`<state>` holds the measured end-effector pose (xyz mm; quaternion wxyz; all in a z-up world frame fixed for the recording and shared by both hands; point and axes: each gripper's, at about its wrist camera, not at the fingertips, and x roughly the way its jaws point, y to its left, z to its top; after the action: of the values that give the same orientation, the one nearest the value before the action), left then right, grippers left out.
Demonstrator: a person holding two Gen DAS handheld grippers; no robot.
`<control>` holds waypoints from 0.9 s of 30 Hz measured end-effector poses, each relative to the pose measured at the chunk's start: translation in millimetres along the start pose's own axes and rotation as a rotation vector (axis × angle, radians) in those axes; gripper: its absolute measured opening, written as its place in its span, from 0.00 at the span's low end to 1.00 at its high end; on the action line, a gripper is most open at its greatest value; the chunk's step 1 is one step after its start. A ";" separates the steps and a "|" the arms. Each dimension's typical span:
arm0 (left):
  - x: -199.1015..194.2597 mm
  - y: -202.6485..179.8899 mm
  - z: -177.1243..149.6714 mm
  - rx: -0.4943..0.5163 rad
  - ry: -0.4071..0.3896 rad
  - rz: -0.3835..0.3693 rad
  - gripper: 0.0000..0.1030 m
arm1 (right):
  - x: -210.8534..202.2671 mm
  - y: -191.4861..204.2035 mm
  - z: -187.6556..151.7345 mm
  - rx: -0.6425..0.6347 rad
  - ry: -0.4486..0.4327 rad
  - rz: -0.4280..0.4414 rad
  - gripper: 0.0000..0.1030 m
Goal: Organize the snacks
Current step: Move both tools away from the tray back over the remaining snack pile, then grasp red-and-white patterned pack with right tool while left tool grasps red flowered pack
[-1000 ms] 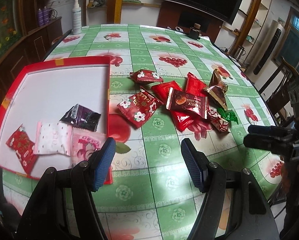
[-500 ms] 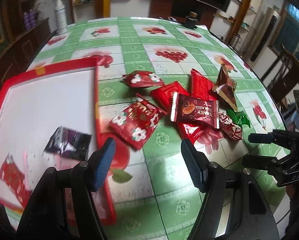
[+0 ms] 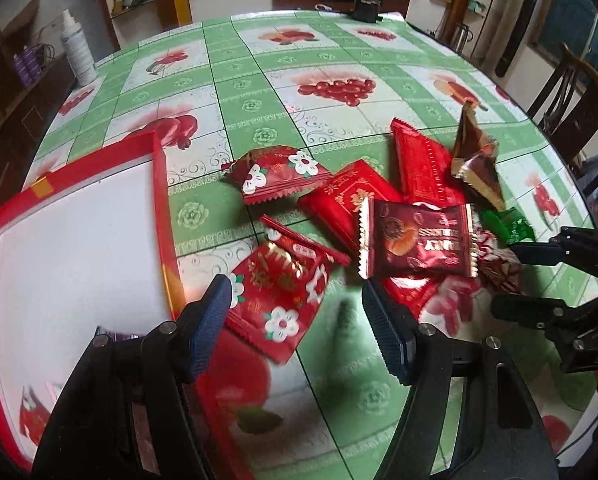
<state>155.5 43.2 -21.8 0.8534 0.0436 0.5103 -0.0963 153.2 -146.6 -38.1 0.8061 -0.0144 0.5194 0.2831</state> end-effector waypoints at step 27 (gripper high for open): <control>3.9 -20.6 -12.8 0.041 0.017 -0.068 0.21 | -3.4 1.1 -8.3 -0.016 -0.035 -0.042 0.34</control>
<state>141.9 24.8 -30.9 0.8442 0.0444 0.5168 -0.1353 144.7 -149.8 -38.8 0.8206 -0.0267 0.5027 0.2705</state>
